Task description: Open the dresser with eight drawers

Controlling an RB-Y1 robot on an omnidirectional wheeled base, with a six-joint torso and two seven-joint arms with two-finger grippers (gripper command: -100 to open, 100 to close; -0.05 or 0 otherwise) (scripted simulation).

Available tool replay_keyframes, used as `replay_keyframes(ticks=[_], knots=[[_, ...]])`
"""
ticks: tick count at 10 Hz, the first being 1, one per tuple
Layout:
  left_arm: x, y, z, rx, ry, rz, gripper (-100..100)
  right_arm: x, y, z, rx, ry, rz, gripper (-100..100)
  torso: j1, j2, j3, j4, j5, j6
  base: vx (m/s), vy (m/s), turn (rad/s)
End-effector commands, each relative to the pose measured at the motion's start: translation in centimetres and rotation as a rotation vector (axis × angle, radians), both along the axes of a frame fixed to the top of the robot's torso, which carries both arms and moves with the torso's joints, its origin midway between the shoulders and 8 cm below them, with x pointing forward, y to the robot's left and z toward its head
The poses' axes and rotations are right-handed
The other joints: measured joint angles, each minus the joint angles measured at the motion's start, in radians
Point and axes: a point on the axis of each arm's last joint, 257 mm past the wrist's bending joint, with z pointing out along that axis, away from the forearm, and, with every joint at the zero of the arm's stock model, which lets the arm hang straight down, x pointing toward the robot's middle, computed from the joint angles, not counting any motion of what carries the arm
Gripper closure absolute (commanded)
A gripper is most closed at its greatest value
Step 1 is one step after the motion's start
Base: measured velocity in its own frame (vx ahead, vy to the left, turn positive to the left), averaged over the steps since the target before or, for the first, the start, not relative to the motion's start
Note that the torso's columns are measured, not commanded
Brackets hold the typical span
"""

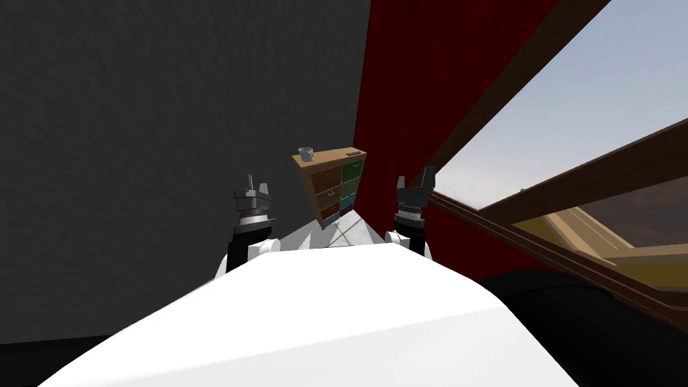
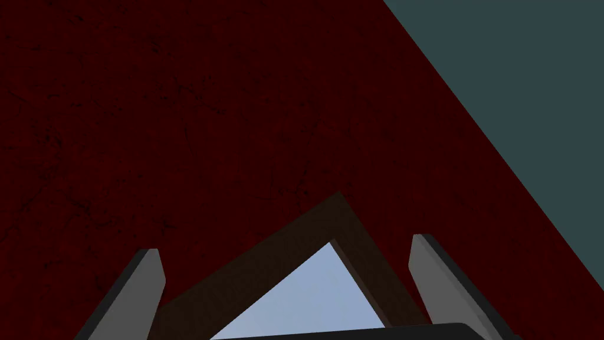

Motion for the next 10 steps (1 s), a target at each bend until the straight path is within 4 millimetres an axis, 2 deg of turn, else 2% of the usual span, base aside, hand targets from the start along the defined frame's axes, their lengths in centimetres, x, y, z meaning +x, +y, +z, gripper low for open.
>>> replay_keyframes(ticks=[1,9,10], knots=[[0.0,0.0,0.0,0.0,0.0,0.0,0,0.0,0.0,0.0,0.0,0.0,0.0,0,0.0,0.04,-0.082,0.041,0.0,0.0,0.0,0.0,0.0],[-0.01,0.0,0.02,0.0,0.0,0.0,0,-0.01,0.0,0.02,0.0,0.0,0.0,0,0.0,0.618,-1.234,0.617,0.0,0.0,0.0,0.0,0.0],[0.36,-0.2,-0.49,0.038,0.016,-0.018,-100,-0.01,0.0,0.02,0.0,0.0,0.0,0,0.0,0.691,-1.382,0.691,0.0,0.0,0.026,-0.031,0.019]])
